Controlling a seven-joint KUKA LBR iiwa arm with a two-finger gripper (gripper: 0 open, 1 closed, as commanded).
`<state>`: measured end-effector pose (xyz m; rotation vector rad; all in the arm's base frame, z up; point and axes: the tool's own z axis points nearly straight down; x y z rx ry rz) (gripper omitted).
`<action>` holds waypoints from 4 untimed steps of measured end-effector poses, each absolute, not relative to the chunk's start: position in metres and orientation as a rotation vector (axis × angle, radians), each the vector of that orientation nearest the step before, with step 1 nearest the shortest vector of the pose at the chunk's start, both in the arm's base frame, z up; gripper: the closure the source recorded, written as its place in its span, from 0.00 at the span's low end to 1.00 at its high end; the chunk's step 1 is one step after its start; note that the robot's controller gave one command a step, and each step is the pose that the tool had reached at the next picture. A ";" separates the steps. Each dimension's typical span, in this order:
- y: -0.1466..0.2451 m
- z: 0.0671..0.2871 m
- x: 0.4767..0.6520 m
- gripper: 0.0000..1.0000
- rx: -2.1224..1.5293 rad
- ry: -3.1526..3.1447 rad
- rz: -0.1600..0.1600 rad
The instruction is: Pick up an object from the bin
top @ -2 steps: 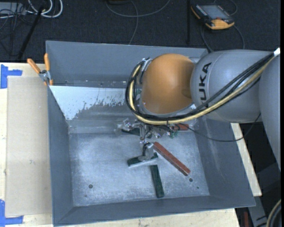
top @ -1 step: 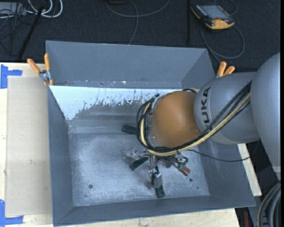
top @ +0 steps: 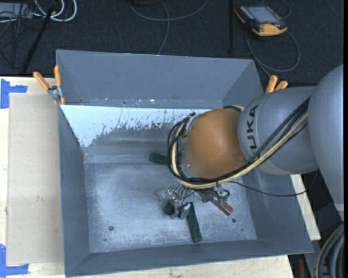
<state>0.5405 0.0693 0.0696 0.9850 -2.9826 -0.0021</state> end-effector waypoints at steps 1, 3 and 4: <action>0.011 0.069 0.505 1.00 0.892 -3.005 0.001; -0.071 0.168 0.517 0.00 1.019 -2.972 -0.002; -0.028 0.065 0.525 0.00 1.008 -2.969 -0.009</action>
Offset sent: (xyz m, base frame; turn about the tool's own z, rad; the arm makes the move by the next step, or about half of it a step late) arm -0.0332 -0.0550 0.0004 0.0519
